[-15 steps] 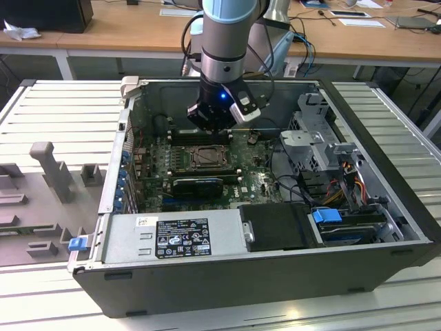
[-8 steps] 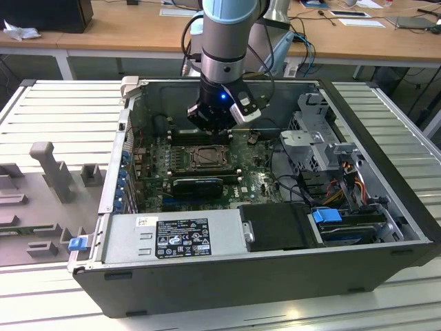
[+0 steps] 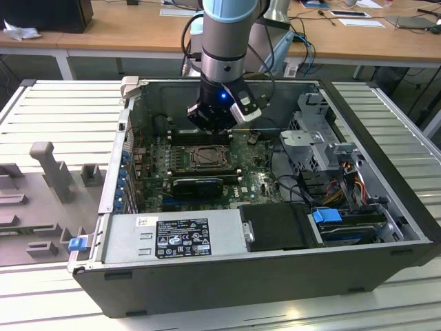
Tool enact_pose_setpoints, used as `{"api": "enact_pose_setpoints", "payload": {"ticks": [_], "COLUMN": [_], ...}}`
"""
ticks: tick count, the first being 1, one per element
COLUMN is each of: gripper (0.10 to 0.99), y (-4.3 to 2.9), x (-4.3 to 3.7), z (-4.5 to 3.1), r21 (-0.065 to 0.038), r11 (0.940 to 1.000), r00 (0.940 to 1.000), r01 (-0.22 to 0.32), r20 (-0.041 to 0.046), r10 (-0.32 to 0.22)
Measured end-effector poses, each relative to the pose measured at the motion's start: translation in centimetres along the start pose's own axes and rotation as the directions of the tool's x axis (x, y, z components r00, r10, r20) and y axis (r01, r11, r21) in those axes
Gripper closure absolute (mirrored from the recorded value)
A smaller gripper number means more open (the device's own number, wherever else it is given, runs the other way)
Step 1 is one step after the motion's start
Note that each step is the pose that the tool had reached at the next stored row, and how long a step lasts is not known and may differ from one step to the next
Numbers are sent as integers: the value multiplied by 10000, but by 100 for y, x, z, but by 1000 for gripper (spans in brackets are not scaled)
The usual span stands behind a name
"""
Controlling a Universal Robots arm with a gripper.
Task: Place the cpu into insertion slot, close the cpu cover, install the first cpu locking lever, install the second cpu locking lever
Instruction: 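Install the second cpu locking lever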
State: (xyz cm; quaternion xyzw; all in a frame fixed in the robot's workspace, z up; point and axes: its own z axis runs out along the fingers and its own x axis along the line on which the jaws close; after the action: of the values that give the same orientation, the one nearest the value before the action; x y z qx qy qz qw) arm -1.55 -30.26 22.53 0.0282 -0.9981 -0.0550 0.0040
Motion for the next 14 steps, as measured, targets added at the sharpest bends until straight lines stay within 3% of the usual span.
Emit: {"api": "enact_pose_setpoints", "payload": {"ticks": [6, 14], "gripper": [980, 980], "y": [9, 4], "x": [0, 1], "z": [-82, -85], "r21": [0, -1], "r11": [10000, 10000], "r00": [10000, 10000], "r01": [0, 0], "r20": [0, 0], "r10": [0, 0]}}
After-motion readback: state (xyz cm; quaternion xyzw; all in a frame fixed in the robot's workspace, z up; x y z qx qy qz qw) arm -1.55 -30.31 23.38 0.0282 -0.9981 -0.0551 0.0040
